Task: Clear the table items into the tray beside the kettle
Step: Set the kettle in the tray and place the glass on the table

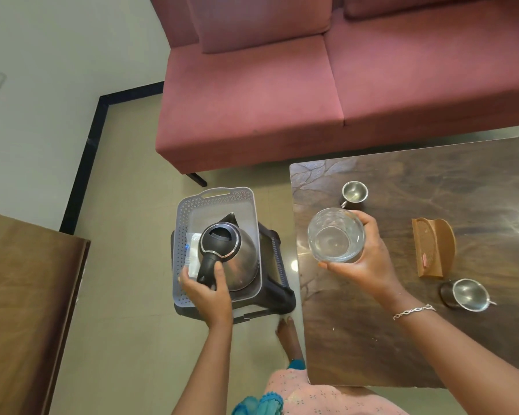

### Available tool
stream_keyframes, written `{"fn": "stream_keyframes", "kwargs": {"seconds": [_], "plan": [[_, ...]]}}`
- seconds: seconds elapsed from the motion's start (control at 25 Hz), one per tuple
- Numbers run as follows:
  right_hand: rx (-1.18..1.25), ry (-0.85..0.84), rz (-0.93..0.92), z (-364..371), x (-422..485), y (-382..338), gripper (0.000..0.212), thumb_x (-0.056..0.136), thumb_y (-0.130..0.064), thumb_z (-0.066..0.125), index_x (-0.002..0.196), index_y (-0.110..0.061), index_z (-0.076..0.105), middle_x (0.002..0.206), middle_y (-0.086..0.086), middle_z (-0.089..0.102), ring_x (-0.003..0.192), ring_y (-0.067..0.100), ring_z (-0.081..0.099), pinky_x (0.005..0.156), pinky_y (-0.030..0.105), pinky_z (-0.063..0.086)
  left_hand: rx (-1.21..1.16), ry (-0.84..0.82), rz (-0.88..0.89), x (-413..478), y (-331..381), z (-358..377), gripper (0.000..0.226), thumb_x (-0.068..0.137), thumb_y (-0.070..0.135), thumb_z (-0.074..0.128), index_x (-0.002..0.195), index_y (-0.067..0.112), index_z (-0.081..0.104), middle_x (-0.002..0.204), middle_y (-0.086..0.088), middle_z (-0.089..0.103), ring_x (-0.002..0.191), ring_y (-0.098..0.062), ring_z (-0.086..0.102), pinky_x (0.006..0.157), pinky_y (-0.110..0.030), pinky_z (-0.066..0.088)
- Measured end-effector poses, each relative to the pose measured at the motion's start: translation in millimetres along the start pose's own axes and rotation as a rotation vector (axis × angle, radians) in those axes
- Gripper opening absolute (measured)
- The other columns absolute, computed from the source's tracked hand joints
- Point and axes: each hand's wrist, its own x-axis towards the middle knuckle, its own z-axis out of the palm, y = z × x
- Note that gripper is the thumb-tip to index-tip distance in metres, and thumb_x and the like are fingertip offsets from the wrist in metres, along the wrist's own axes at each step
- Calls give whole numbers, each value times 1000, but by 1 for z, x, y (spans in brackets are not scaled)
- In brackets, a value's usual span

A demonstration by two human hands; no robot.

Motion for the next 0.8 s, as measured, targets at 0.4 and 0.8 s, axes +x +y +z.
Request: {"fn": "stream_keyframes", "kwargs": {"seconds": [0.4, 0.8], "plan": [[21, 72, 28, -50, -23, 9, 89, 48, -29, 89, 117, -43, 35, 116, -24, 52, 106, -10, 53, 86, 1, 39, -216, -1173, -462, -97, 117, 86, 38, 89, 44, 50, 120, 23, 52, 135, 1, 49, 134, -19, 36, 116, -41, 23], [63, 80, 130, -97, -49, 36, 93, 48, -30, 90, 124, -27, 37, 114, -25, 55, 107, -6, 55, 89, 9, 43, -216, -1231, -610, -143, 107, 121, 59, 77, 31, 64, 126, 0, 51, 117, -13, 61, 109, -25, 56, 105, -42, 39]]}}
